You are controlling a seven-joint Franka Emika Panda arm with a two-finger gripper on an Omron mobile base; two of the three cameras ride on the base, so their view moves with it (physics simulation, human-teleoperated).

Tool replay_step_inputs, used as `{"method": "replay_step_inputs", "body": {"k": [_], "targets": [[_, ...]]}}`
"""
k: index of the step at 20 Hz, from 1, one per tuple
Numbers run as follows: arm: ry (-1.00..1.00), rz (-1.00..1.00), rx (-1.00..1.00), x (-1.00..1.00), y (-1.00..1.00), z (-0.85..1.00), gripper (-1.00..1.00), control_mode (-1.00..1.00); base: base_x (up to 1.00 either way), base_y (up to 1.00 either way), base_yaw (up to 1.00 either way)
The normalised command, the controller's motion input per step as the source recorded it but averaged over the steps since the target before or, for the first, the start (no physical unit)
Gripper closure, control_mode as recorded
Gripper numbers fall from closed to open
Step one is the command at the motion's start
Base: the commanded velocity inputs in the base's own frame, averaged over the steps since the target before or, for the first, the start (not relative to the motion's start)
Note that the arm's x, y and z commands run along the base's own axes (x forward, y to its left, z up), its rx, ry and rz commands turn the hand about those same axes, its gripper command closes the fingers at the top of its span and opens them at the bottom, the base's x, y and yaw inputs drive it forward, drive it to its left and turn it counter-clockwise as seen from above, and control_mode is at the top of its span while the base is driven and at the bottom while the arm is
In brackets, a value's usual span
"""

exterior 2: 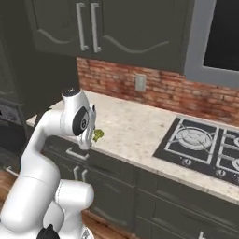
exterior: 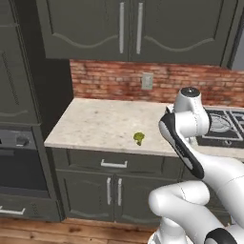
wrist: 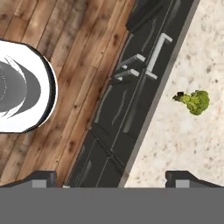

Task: Place the corn and broccoli inside the fridge drawer. Close the drawer after placing the vegetables.

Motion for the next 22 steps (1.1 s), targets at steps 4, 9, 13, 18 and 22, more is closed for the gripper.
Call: {"method": "replay_step_inputs", "body": {"k": [4,9,13,18,22], "targets": [[0.0,0.0,0.0,0.0,0.0,0.0,-1.0,1.0,0.57,1.0,-0.3],[0.0,0.0,0.0,0.0,0.0,0.0,-1.0,1.0,0.41,0.99,-0.33],[0.05,-0.27,0.0,0.55,0.06,-0.06,-1.0,-1.0,0.14,0.18,-0.07],[0.08,-0.53,0.08,0.81,-0.45,-0.17,-1.0,-1.0,0.0,0.0,0.0],[0.11,-0.7,0.13,0.49,-0.52,-0.27,-1.0,-1.0,0.0,0.0,0.0]]}}
